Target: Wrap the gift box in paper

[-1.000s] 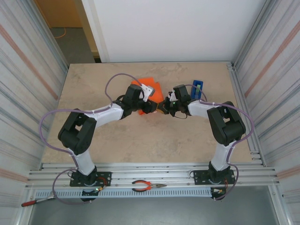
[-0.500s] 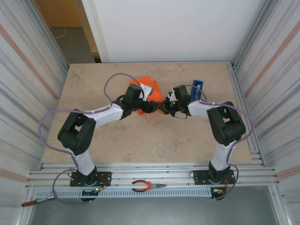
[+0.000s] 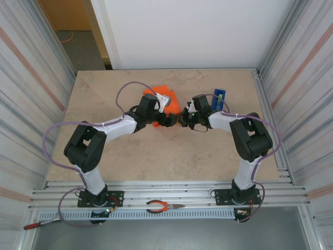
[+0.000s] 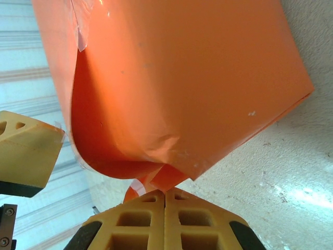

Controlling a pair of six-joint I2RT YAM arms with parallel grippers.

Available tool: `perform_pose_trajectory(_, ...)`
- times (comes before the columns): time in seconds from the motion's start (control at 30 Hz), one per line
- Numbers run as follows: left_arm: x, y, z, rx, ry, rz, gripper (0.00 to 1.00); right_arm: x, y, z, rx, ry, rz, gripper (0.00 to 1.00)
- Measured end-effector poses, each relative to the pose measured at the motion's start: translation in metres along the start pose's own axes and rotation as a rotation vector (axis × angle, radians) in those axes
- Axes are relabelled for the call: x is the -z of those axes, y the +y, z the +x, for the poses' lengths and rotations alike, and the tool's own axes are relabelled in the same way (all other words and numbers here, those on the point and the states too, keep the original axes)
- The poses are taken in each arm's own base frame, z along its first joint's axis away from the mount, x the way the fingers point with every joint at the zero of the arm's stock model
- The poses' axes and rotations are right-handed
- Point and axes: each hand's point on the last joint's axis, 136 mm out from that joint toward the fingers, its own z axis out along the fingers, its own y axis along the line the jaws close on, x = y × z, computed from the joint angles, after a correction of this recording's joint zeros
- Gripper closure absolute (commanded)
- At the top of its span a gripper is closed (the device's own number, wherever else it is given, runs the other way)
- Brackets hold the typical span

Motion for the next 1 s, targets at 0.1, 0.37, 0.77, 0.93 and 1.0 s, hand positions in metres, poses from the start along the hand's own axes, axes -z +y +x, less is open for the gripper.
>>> perform_pose_trajectory(0.1, 0.001, -0.001, -0.001, 0.02, 0.0, 0.019, 0.01, -0.001, -0.002, 0.0, -0.003, 0.003, 0.003, 1.0)
perform_pose_trajectory(0.37, 0.011, -0.006, -0.019, 0.057, -0.027, 0.064, 0.01, -0.002, -0.005, -0.001, -0.009, 0.003, 0.008, 1.0)
perform_pose_trajectory(0.77, 0.017, 0.005, -0.026, 0.154, -0.034, 0.072, 0.01, -0.002, -0.003, -0.003, -0.009, -0.004, -0.002, 1.0)
perform_pose_trajectory(0.93, 0.024, 0.013, -0.037, 0.251, -0.064, 0.119, 0.01, -0.002, -0.003, -0.003, -0.019, -0.004, -0.002, 1.0)
perform_pose_trajectory(1.0, 0.027, 0.019, -0.041, 0.275, -0.081, 0.125, 0.01, -0.002, -0.003, -0.003, -0.02, -0.004, -0.001, 1.0)
